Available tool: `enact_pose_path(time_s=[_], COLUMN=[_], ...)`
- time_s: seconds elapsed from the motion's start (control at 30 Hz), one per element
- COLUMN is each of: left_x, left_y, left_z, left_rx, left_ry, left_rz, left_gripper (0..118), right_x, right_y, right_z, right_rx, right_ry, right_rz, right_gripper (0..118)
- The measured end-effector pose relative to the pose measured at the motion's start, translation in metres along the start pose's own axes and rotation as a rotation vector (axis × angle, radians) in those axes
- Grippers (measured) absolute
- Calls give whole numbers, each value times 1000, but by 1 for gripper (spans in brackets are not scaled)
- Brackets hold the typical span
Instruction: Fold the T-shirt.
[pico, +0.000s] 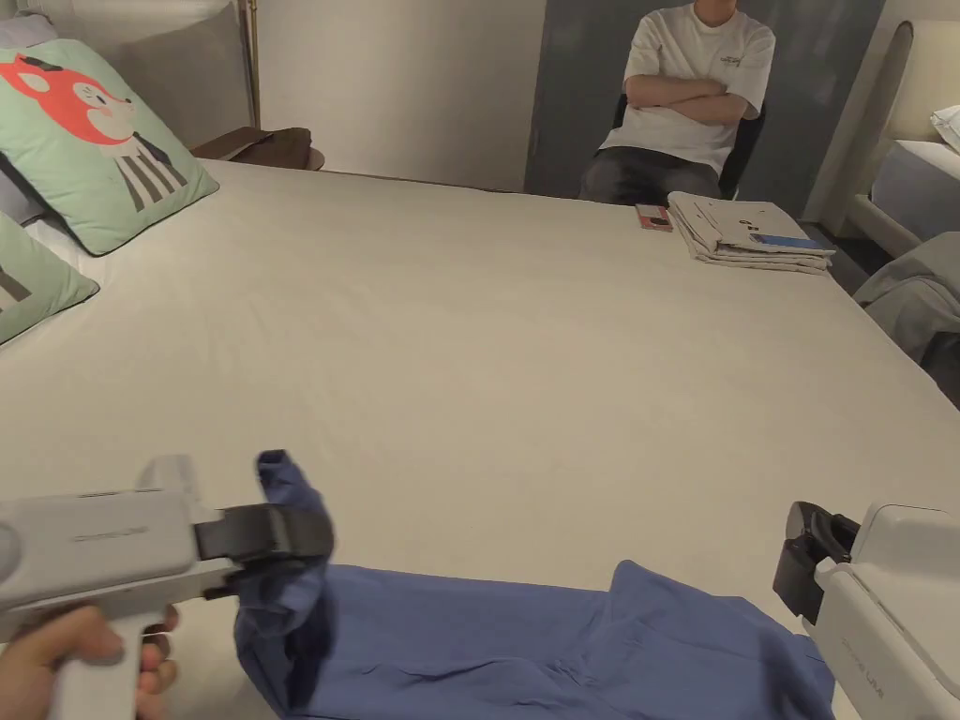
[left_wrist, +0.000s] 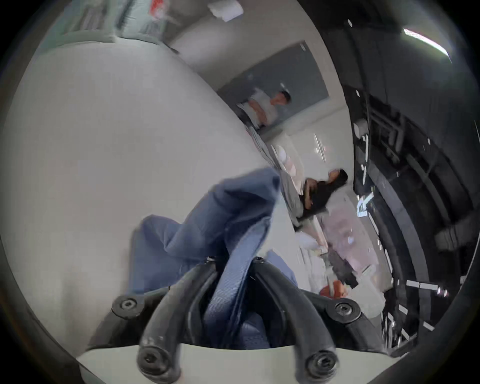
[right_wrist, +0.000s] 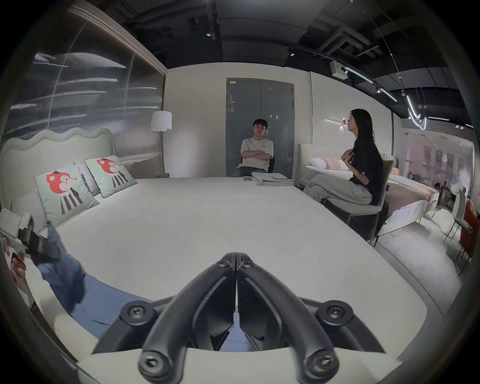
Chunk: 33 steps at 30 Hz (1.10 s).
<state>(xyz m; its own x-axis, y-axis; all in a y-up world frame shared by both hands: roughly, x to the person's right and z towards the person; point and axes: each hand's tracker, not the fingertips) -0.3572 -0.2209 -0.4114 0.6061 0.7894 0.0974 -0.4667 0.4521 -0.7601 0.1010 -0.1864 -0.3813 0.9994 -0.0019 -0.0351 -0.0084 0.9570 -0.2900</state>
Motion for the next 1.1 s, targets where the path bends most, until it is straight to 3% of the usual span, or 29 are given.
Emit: enact_pose_path(time_s=[0.1, 0.33, 0.37, 0.4, 0.43, 0.5, 0.57, 0.7, 0.73, 0.8, 0.83, 0.97, 1.1], left_x=[23, 29, 30, 31, 34, 35, 43, 59, 61, 63, 63, 54, 51], left_y=[-14, -55, -61, -64, -67, -65, -61, -62, -63, -69, -74, -95, -120], left_z=[-57, -150, -157, -161, -161, -156, -143, -102, -94, -82, -81, -108, -130], left_rx=[-115, -289, -302, -297, -286, -272, -251, -27, 23, 125, 166, 143, 75], left_ry=[7, 170, 199, 226, 242, 227, 142, 116, 133, 234, 303, 587, 566], left_rz=[-54, -142, -166, -191, -201, -175, -151, -233, -270, -356, -414, -574, -582], left_gripper=[5, 9, 17, 35, 67, 107, 111, 103, 82, 15, 1, 1, 1], right_x=[11, 42, 46, 49, 52, 56, 59, 64, 64, 65, 65, 65, 66], right_y=[-2, -9, -10, -11, -11, -12, -13, -15, -15, -16, -18, -20, -22], right_z=[6, 14, 15, 16, 16, 17, 17, 18, 19, 19, 19, 20, 23], right_rx=[9, 7, 7, 8, 6, 7, 7, 6, 5, 4, 3, 1, 5], right_ry=[-10, -54, -61, -65, -69, -77, -84, -90, -91, -93, -92, -87, -83], right_rz=[-12, -46, -52, -58, -64, -72, -80, -96, -99, -106, -109, -122, -117], right_gripper=[0, 0, 0, 0, 0, 0, 0, 0, 0, 0, 0, 0, 0])
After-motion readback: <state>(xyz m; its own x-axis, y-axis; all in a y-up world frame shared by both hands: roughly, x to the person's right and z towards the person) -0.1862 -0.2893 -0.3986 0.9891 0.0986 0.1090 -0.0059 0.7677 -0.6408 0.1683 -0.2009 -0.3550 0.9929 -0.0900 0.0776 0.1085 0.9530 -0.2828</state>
